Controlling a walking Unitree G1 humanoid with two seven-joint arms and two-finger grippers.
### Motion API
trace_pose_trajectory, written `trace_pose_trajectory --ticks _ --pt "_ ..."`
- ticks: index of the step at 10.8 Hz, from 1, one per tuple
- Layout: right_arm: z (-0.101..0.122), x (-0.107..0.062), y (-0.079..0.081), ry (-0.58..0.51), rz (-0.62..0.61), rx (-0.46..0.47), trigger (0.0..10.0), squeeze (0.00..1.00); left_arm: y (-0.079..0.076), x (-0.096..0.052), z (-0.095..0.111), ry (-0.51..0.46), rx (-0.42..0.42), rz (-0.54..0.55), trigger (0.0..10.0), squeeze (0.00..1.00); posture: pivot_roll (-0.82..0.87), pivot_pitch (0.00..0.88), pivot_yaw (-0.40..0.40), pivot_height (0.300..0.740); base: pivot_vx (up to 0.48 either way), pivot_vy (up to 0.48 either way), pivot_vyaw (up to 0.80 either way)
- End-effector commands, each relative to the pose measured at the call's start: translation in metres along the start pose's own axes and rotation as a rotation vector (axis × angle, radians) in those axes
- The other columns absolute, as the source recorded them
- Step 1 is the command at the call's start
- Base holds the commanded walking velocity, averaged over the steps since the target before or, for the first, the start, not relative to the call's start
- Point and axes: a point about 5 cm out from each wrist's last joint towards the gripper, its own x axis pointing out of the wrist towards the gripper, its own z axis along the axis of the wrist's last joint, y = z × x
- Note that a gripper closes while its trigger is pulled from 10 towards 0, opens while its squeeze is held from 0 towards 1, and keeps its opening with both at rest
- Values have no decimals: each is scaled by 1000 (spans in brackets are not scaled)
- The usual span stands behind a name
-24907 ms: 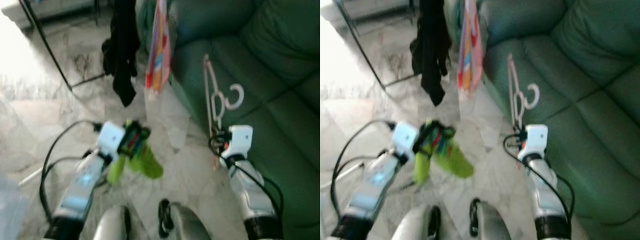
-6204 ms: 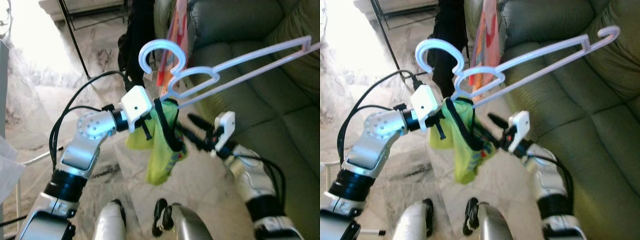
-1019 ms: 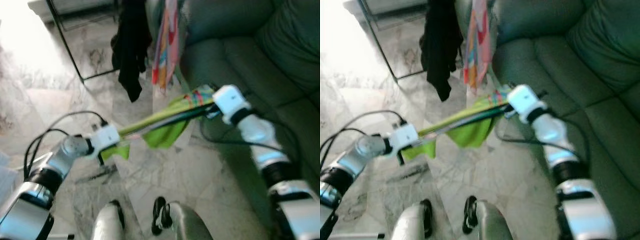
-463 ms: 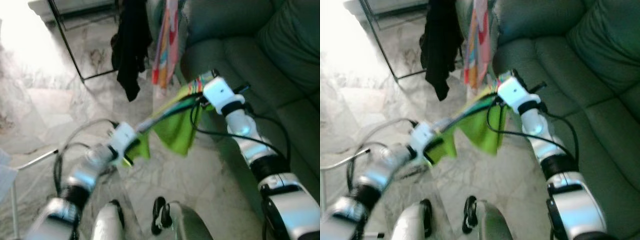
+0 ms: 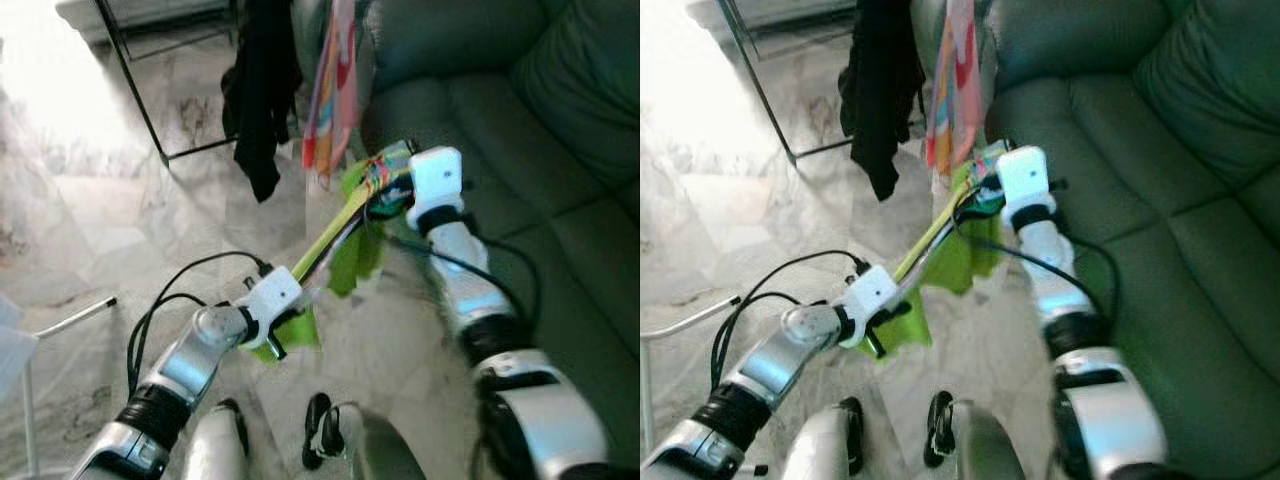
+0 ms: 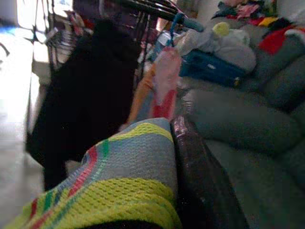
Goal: Hang hanger
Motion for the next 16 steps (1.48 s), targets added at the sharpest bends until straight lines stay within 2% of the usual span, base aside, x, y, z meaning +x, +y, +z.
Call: trace_pose_trajectory --ticks 1,2,3,4,5,6,7,8,10,11,12,13,14,15,16 --pt "17 4 -8 -93 -20 71 0 0 -3 0 -13 75 -12 -5 10000 0 44 227 -110 740 0 0 0" --pt "22 2 9 -124 82 193 0 0 0 1 -14 81 -35 11 10000 0 47 226 -108 740 0 0 0" --pt "23 -3 24 -133 202 178 0 0 2 1 -13 85 -32 17 10000 0 48 227 -108 740 0 0 0" --pt "19 -14 43 -113 370 237 0 0 4 0 -12 82 -55 31 10000 0 49 226 -108 740 0 0 0" --pt "8 -32 61 -69 575 104 0 0 5 0 -10 78 -73 37 10000 0 48 227 -108 740 0 0 0" --pt "-10 -46 67 10 676 -25 1098 0 6 1 -8 68 -87 45 10000 0 46 225 -109 740 0 0 0" --pt "-20 -47 59 70 631 -63 10000 0 7 1 -7 65 -92 51 10000 0 49 225 -111 740 0 0 0" --pt "-23 -46 41 101 562 -77 10000 0 15 -3 -11 74 -109 78 10000 0 47 224 -110 740 0 0 0" --pt "-22 -48 33 98 548 -88 10000 0 22 -5 -11 64 -146 116 10000 0 45 225 -111 740 0 0 0" --pt "-11 -45 30 37 461 55 10000 0 26 -4 -5 28 -190 144 10000 0 49 223 -113 740 0 0 0" --pt "-8 -45 26 20 421 142 10000 0 27 -4 -4 21 -202 148 10000 0 48 223 -113 740 0 0 0" --pt "-7 -49 24 13 424 233 10000 1000 27 -5 -3 10 -226 154 10000 0 53 225 -114 740 0 0 0" --pt "-9 -62 24 32 523 261 10000 1000 28 -6 -3 1 -256 160 10000 0 53 225 -114 740 0 0 0" --pt "-11 -74 21 60 630 232 10000 1000 33 -7 -5 -5 -294 186 10000 0 53 227 -111 740 0 0 0" --pt "-10 -83 12 85 723 159 10000 1000 41 -10 -6 -11 -321 235 10000 0 51 228 -110 740 0 0 0"
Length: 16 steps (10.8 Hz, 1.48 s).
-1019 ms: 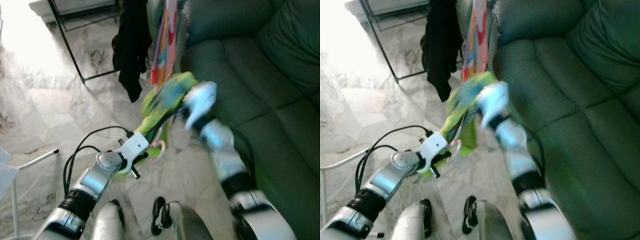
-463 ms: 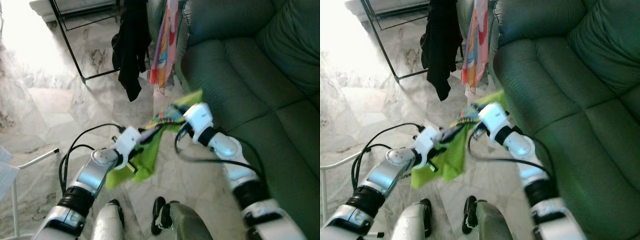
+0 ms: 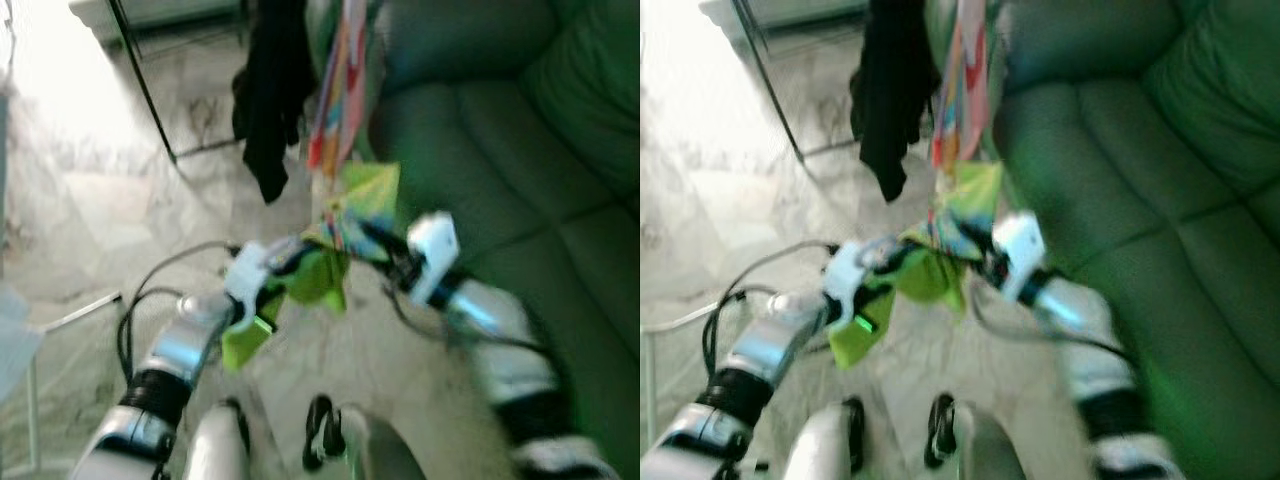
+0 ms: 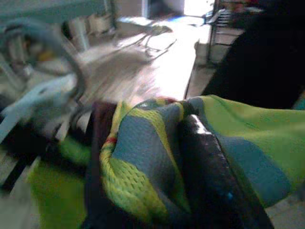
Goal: Hang hanger
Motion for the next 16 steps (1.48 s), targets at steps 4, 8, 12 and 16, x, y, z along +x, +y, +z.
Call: trace_pose_trajectory --ticks 4,8,12,16 --pt "6 13 23 -3 60 -220 10000 1000 6 2 17 -66 -71 51 10000 0 46 227 -106 740 0 0 0" --pt "-33 18 62 207 219 -131 10000 1000 2 5 22 -91 -92 35 10000 0 49 224 -109 740 0 0 0" --pt "-63 -36 63 333 333 39 10000 1000 26 1 23 -130 -177 173 10000 0 40 225 -115 740 0 0 0" --pt "-67 -55 62 376 398 68 10000 1000 34 -4 23 -120 -95 140 10000 0 44 226 -112 740 0 0 0"
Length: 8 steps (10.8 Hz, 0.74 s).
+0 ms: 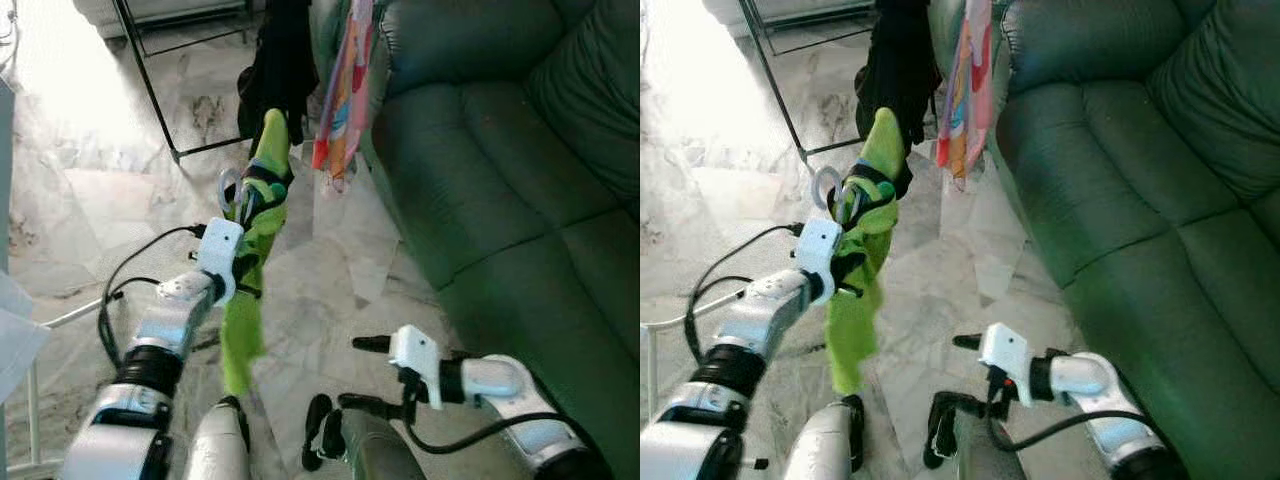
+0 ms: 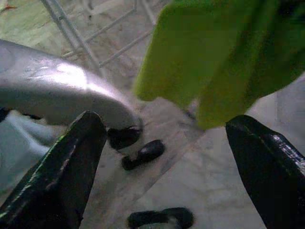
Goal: Hang hanger
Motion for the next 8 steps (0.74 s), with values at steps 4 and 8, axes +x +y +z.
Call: trace_pose_trajectory --ticks 4,8 --pt "17 -49 -41 18 -128 -108 10000 1000 14 -24 -21 148 236 -249 10000 0 37 227 -100 740 0 0 0" --pt "37 -77 -71 106 -6 -151 10000 1000 9 -55 -47 291 428 -602 10000 0 30 227 -101 740 0 0 0"
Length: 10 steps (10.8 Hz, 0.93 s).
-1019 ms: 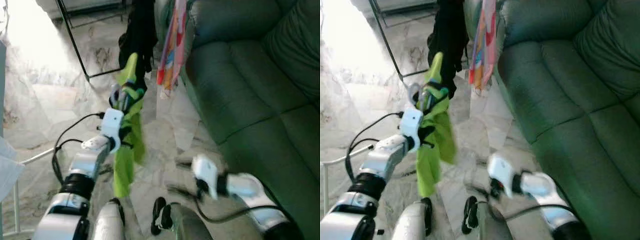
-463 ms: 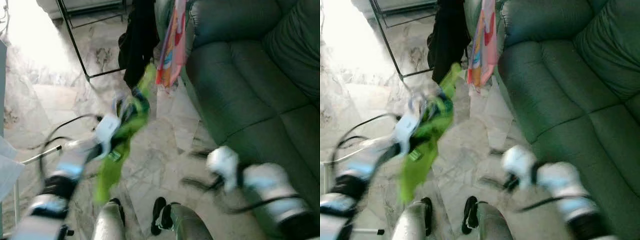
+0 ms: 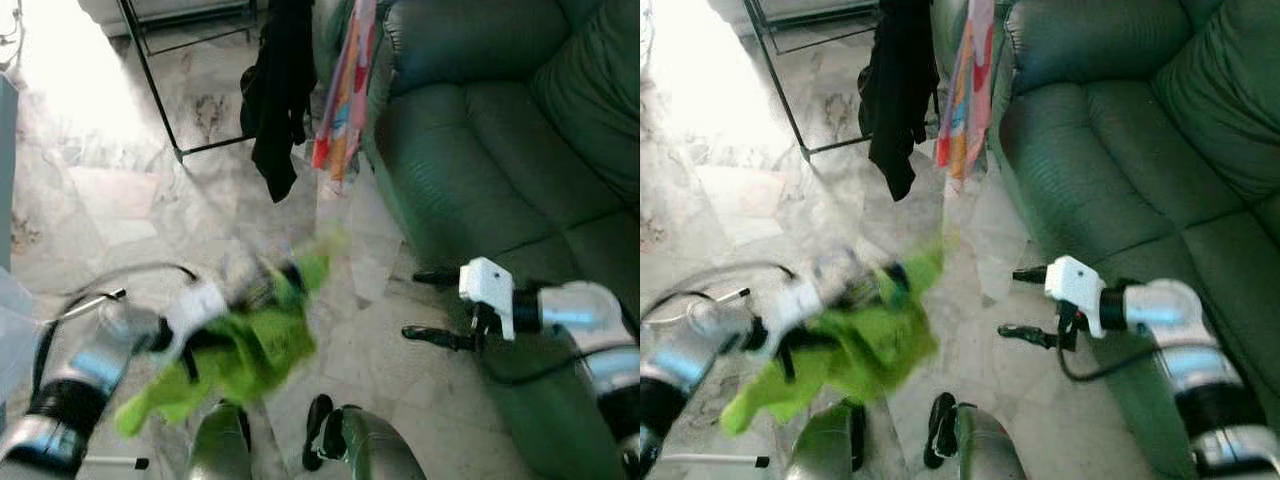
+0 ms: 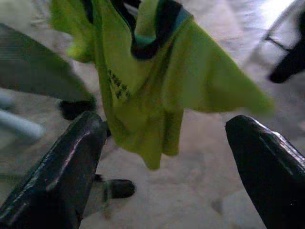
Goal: Hang hanger
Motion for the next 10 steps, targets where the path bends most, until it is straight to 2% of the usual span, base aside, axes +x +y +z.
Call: trace_pose_trajectory --ticks 1,2,3,4,6,8,9,10 --pt "-5 -1 0 28 76 26 10000 1000 -11 4 13 -45 90 -83 10000 0 34 226 -106 740 0 0 0" --pt "-4 2 -3 40 115 26 10000 1000 -18 8 16 -52 139 -125 10000 0 36 225 -108 740 0 0 0" --pt "-1 8 -10 39 151 21 10000 690 -31 13 21 -44 221 -204 10000 0 40 224 -110 740 0 0 0" --pt "2 14 -11 42 194 11 10000 0 -36 16 24 -51 244 -225 10000 0 43 223 -110 740 0 0 0" --pt "13 32 -15 17 265 -22 10000 0 -43 23 34 -60 298 -271 10000 0 46 219 -106 740 0 0 0" --pt "14 41 -15 5 308 -13 10000 0 -46 27 38 -68 320 -288 10000 0 46 219 -106 740 0 0 0" --pt "13 49 -12 22 372 5 10000 0 -48 32 45 -75 340 -292 10000 0 50 217 -108 740 0 0 0" --pt "12 52 -11 35 393 0 3882 0 -48 34 50 -84 345 -294 10000 0 50 217 -108 740 0 0 0"
